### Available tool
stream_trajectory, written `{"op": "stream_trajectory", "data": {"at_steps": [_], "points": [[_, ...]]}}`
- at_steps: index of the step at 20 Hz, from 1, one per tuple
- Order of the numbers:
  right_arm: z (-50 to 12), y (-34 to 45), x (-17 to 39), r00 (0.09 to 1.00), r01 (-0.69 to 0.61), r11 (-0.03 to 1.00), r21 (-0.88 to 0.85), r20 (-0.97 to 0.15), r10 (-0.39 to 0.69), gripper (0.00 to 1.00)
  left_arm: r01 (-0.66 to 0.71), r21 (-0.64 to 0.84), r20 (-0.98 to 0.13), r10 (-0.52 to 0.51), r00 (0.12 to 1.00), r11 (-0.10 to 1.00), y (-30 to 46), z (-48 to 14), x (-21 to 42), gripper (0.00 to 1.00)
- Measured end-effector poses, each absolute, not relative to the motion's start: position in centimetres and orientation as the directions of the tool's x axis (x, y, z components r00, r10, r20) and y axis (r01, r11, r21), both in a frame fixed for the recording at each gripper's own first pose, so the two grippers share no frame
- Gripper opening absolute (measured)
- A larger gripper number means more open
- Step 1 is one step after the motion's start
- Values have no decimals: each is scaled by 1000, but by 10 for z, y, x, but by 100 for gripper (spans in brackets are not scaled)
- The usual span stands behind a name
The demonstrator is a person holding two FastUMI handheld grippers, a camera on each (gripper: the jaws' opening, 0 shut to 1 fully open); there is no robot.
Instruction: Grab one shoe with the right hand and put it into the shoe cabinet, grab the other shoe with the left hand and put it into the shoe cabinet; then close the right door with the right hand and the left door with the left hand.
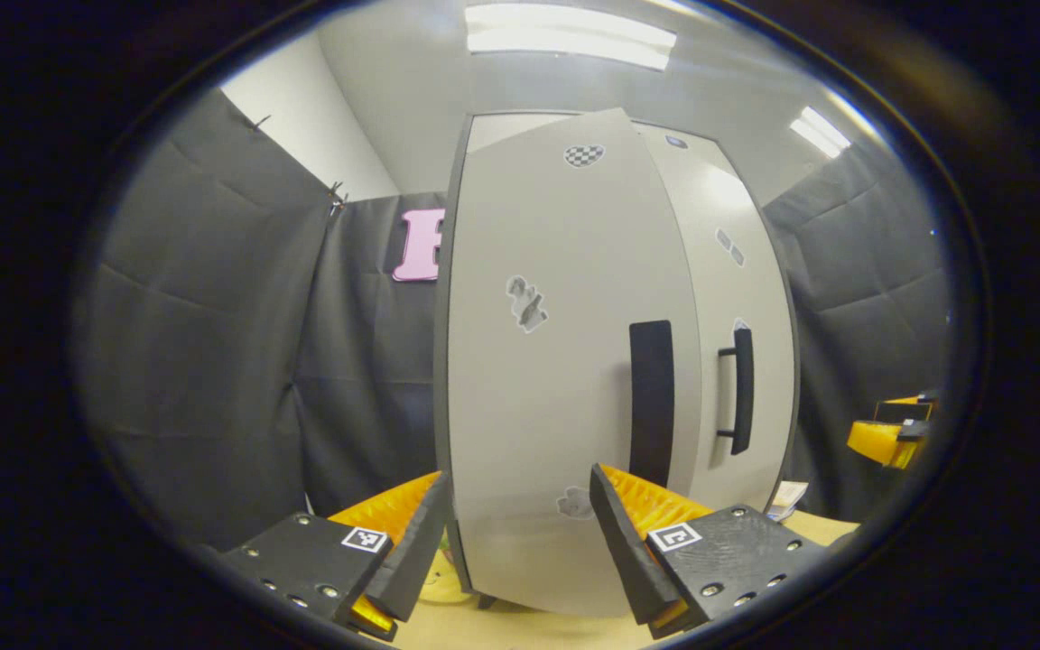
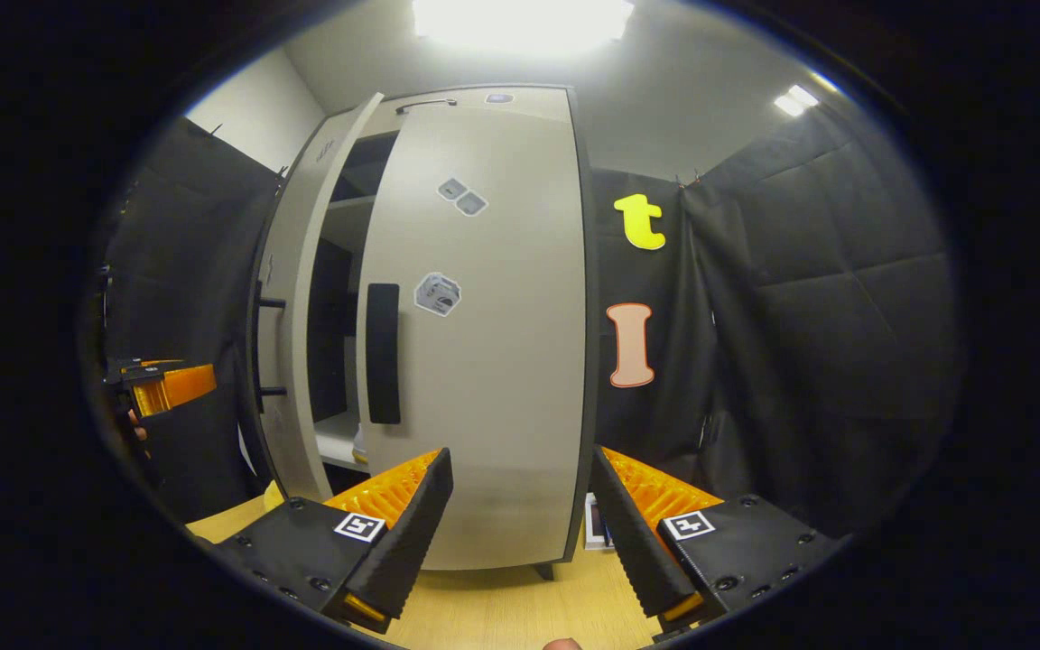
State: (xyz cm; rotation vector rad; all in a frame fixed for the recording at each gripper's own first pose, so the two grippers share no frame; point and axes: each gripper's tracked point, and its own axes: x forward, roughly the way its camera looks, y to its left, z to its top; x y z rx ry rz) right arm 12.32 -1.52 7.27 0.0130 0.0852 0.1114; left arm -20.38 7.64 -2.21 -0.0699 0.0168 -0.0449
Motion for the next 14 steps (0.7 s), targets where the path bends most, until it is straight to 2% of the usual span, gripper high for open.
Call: {"op": "stream_trajectory", "data": {"at_steps": [7,8,9,10,13,14], "points": [[83,-4,88,987,-152,988,-9,-54,152,96,7,-32,-33,-8,999,999,110,-20,-281,87],[84,-4,82,987,-155,988,-12,-52,155,92,3,-27,-36,-4,999,1000,114,-21,-291,87],[84,-5,76,986,-156,988,-15,-52,155,96,0,-22,-38,-1,999,1000,118,-20,-299,87],[84,-7,71,986,-157,987,-17,-52,156,92,-3,-19,-40,2,999,1000,119,-20,-307,88],[82,-12,53,986,-155,988,-19,-56,154,96,-15,-13,-47,14,999,1000,127,-21,-335,88],[81,-14,48,986,-155,988,-19,-59,153,92,-17,-12,-54,17,998,1000,129,-24,-341,87]]}}
